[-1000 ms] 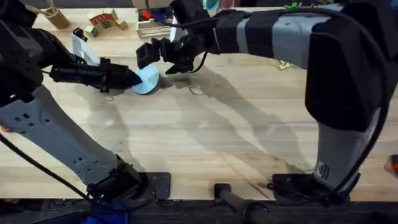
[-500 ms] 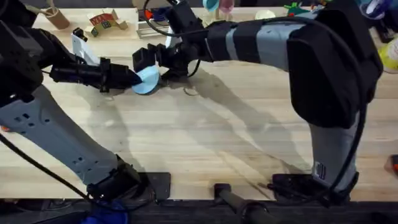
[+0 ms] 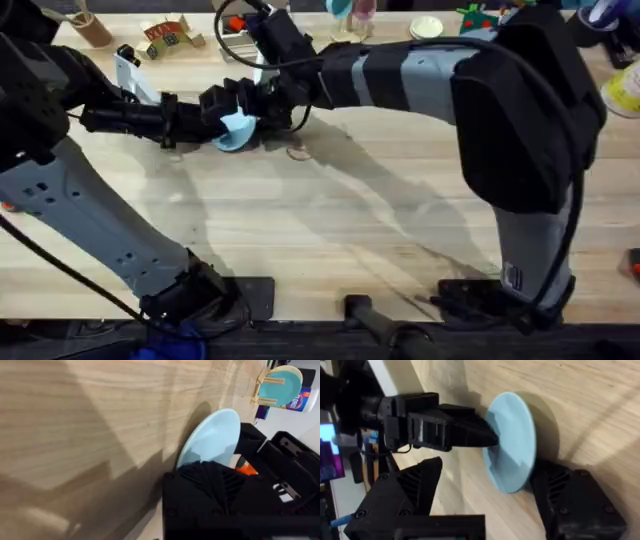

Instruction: Pick up the plates from the table one by one and place each into a slot on the dish rack.

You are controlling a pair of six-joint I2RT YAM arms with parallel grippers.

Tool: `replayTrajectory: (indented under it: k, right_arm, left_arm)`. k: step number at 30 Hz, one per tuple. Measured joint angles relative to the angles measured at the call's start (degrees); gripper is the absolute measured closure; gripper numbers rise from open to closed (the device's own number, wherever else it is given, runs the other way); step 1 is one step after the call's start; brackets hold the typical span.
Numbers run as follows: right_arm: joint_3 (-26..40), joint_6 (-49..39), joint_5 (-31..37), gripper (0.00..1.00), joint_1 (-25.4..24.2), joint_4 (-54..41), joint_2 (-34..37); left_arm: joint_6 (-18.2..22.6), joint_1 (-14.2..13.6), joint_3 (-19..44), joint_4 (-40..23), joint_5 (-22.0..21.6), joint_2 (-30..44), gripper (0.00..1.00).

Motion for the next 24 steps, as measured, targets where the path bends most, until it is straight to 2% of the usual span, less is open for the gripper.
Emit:
replayTrajectory:
  k: [7, 16, 17, 20, 22, 24]
  right_arm:
    - [0.09, 0.28, -0.03, 0.008, -0.18, 0.31, 0.55]
    - [0.09, 0.5, 0.43, 0.138, -0.25, 0.22, 0.61]
    - [0.09, 0.56, 0.45, 0.185, -0.25, 0.22, 0.61]
    - [0.09, 0.65, 1.18, 0.413, -0.38, -0.24, 0.63]
    - [0.09, 0.68, 1.76, 0.587, -0.64, -0.34, 0.84]
    - [0.09, 1.2, 2.4, 0.801, -1.06, -0.52, 1.15]
  left_arm:
    - [0.0, 0.0, 0.0, 0.0, 0.0, 0.0, 0.959]
    - [0.0, 0.0, 0.0, 0.0, 0.0, 0.0, 0.959]
    - [0.0, 0.0, 0.0, 0.0, 0.0, 0.0, 0.959]
    - [0.0, 0.08, 0.0, 0.05, 0.19, 0.0, 0.959]
    - [0.0, 0.2, 0.0, 0.04, 0.37, -0.01, 0.959]
    - [0.0, 0.33, 0.0, 0.02, 0.59, 0.0, 0.959]
